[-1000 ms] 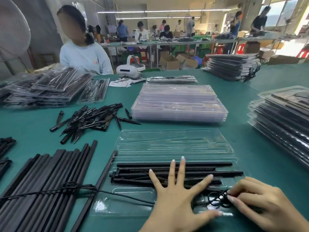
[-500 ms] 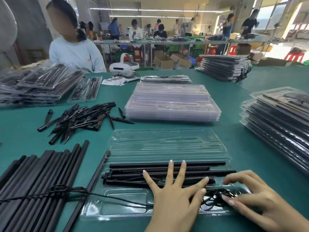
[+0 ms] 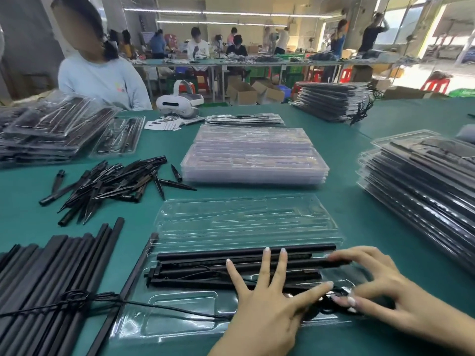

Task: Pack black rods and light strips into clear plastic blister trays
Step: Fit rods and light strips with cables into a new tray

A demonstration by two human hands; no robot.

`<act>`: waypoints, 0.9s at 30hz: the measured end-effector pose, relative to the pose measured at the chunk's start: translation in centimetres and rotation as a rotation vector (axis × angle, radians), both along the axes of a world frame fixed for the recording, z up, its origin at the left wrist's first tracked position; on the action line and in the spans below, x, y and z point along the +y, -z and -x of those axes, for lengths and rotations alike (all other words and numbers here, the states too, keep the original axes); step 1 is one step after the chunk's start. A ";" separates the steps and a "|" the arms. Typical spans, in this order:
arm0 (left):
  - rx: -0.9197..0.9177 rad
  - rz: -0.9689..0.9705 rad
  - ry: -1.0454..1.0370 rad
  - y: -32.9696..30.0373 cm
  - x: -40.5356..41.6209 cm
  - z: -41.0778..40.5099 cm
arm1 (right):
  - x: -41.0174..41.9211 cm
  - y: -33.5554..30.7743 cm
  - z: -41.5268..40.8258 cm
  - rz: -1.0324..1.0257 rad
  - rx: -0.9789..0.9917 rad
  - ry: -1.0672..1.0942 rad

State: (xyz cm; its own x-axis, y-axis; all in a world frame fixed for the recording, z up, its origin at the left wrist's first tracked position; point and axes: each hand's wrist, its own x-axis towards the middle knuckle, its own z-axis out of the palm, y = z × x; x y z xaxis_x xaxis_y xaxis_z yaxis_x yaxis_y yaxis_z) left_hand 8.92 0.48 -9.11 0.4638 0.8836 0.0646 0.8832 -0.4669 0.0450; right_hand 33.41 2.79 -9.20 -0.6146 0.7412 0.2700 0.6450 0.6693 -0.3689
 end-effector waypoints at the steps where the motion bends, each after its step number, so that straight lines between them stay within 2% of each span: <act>1: 0.037 0.068 -0.018 0.1 -0.1 0.1 | -0.1 0.1 -0.2 -0.002 -0.019 0.011; 2: 0.091 0.092 -0.008 0.0 -0.2 0.1 | -0.2 0.3 -0.3 -0.006 -0.029 0.020; 6: 0.123 0.004 0.094 0.5 -0.3 0.6 | 0.2 0.5 -0.5 -0.007 -0.023 0.015; 11: 0.121 0.039 0.083 0.3 -0.3 0.4 | 1.4 -0.4 -0.6 0.217 0.012 -0.025; 13: 0.119 0.022 0.086 0.4 -0.2 0.4 | 2.6 -0.5 -0.4 0.333 0.200 0.064; 16: 0.121 0.028 0.089 0.4 -0.2 0.2 | 6.0 -0.4 1.1 0.378 0.611 0.397; 20: 0.115 0.022 0.100 0.5 -0.2 0.4 | 11.4 -0.1 2.7 0.597 0.805 0.667; 24: 0.151 0.025 0.074 0.8 -0.1 0.6 | 13.2 -2.2 2.3 0.695 0.935 0.641; 27: 0.158 0.047 0.060 0.9 -0.2 0.5 | 12.9 -4.0 2.5 0.544 1.015 0.479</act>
